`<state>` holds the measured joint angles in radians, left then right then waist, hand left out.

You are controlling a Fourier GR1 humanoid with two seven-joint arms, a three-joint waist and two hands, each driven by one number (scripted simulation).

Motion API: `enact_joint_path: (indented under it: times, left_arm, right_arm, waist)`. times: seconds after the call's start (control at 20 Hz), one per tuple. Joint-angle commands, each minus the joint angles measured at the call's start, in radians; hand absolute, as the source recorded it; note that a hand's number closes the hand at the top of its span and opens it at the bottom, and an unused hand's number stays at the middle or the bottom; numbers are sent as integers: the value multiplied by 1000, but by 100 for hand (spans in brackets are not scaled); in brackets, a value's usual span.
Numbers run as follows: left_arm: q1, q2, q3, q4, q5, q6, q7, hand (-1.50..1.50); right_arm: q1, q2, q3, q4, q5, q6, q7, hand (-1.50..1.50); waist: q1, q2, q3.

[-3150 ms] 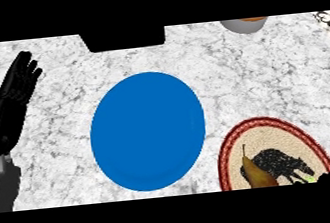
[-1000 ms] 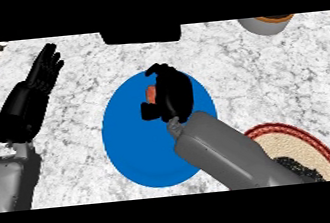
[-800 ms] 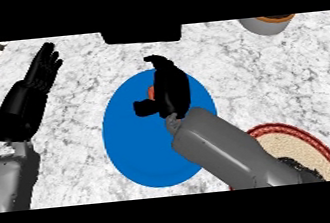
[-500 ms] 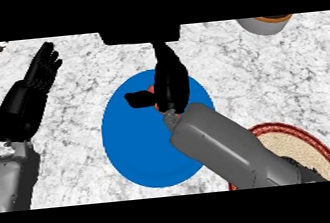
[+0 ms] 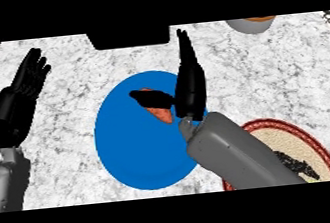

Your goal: Pick the sweet potato from the placemat and place it in the plate

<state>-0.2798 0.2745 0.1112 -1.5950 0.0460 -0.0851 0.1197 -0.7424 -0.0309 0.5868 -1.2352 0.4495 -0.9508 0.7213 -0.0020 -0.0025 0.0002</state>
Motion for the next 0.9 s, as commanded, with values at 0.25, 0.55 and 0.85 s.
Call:
enact_joint_path:
  times: [0.25,0.55,0.85]
  left_arm:
    - [-28,12,22,-2,11,-14,28,0]
    - [-8,-16,7,35,-19,-9,-29,0]
    - [-4,-32,3,-15,-35,17,-3,0]
  right_arm:
    - [388,-226,-29,-469,-52,35,-94,-150]
    - [629,-375,-76,-672,-169,98,-253,-150]
    - [892,-482,-180,-798,-361,182,-481,-150]
  waist:
    - [-15,-1,0]
    - [-9,2,0]
    - [-12,1,1]
